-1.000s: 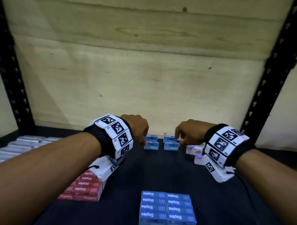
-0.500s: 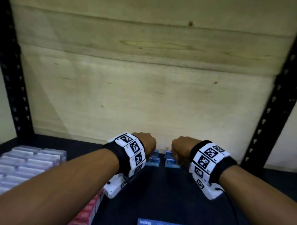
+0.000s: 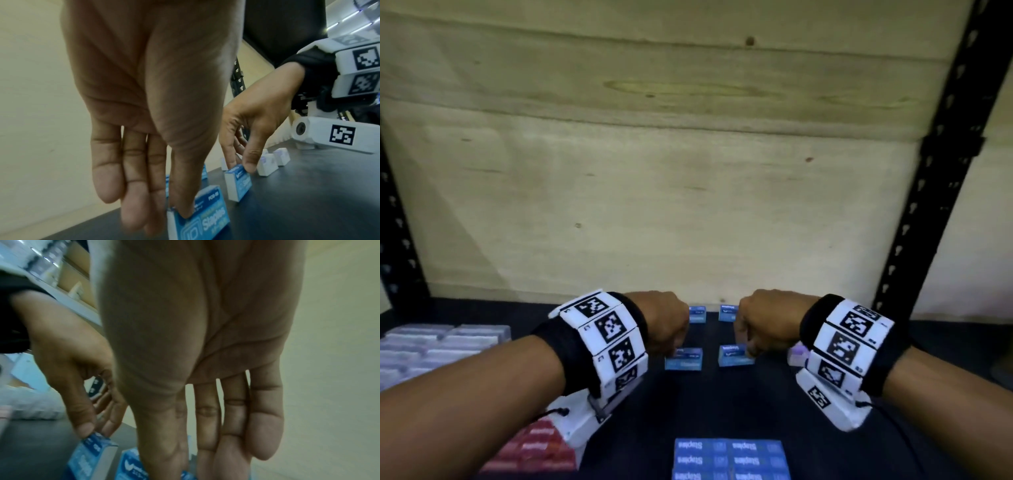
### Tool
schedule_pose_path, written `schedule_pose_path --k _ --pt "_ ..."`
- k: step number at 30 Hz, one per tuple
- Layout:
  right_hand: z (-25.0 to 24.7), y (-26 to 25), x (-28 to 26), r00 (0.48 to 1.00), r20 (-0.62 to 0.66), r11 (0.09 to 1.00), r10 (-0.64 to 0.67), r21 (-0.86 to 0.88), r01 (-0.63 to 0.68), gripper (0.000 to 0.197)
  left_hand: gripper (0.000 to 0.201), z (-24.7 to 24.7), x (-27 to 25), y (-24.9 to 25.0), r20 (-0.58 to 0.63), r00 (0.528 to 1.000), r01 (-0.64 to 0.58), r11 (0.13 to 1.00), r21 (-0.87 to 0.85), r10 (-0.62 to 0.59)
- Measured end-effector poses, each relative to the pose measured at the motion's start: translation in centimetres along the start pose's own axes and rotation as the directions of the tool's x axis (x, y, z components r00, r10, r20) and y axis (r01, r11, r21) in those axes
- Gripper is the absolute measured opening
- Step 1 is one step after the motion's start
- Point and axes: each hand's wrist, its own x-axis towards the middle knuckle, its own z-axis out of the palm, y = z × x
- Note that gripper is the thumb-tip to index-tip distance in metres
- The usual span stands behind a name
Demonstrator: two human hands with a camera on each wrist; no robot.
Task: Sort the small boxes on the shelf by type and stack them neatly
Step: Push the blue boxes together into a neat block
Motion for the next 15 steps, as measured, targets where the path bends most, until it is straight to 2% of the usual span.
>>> schedule_pose_path --k 8,15 --pt "1.6 -1.5 -4.9 0.997 0.013 0.995 -0.074 0.073 0.073 0.015 0.014 1.9 -4.1 0.4 -0.025 0.994 -0.106 0.994 0.002 0.106" --pt "2.6 -1.3 -7.0 0.993 0.091 0.983 -0.081 0.174 0.064 0.009 0.015 2.3 -6.7 1.5 0.015 0.993 -0.119 0.993 -0.014 0.119"
